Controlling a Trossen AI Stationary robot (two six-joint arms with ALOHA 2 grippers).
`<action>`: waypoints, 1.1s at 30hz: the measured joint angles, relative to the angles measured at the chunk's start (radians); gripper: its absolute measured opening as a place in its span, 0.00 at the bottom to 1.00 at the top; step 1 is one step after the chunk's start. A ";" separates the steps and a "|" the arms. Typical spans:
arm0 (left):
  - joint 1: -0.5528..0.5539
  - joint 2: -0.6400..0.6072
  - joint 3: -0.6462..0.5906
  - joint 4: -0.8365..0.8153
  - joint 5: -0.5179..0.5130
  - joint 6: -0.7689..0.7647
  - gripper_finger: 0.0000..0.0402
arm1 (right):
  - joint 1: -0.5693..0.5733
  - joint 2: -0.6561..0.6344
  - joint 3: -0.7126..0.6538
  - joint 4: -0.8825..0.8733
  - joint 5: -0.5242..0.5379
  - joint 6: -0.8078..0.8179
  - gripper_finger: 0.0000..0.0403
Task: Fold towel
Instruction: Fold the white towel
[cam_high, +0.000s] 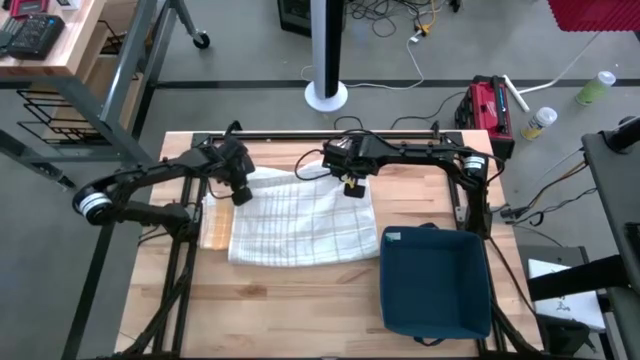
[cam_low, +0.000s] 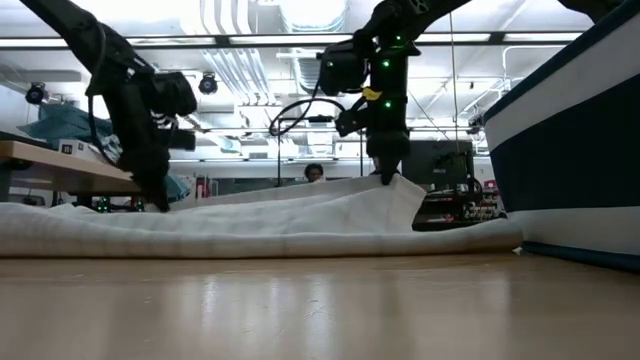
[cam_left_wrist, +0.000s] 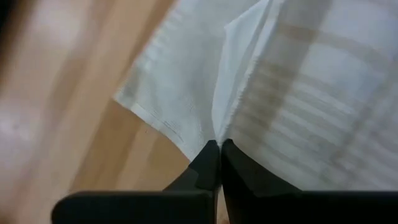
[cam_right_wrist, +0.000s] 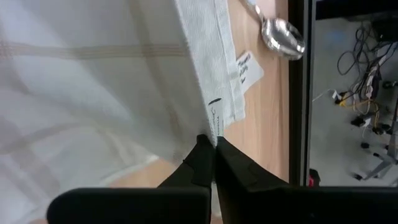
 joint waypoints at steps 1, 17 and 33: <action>0.000 -0.015 0.004 0.002 -0.001 0.000 0.00 | 0.000 0.000 0.000 -0.012 0.001 0.004 0.00; 0.001 0.069 0.070 0.135 -0.148 0.052 0.00 | -0.049 -0.002 0.000 0.058 0.156 -0.024 0.00; 0.022 0.319 0.069 0.311 -0.286 0.003 0.06 | -0.100 0.052 0.000 0.156 0.117 -0.032 0.12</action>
